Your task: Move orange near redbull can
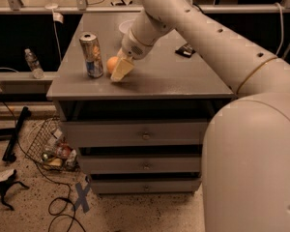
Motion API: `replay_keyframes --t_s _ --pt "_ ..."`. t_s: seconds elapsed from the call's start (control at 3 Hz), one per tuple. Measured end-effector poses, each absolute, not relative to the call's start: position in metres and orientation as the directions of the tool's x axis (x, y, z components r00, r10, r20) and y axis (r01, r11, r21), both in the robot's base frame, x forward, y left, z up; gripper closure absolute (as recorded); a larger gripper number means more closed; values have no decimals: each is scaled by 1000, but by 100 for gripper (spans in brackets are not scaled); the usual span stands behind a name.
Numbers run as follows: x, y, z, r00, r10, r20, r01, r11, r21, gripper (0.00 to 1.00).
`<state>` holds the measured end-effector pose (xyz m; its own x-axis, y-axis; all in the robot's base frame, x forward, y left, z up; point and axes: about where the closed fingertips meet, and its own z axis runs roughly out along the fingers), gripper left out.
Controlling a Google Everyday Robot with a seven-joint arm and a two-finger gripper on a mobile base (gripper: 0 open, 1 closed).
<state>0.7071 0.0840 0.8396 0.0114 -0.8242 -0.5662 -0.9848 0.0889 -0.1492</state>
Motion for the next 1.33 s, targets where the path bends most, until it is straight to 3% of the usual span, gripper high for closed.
replay_keyframes --t_s 0.33,1.0,1.33 --pt "707 85 838 12 -825 -566 -985 87 -147 0" --pt "705 74 840 18 -834 -552 -982 88 -165 0" --pt "702 36 853 -6 -841 -542 -975 125 -183 0"
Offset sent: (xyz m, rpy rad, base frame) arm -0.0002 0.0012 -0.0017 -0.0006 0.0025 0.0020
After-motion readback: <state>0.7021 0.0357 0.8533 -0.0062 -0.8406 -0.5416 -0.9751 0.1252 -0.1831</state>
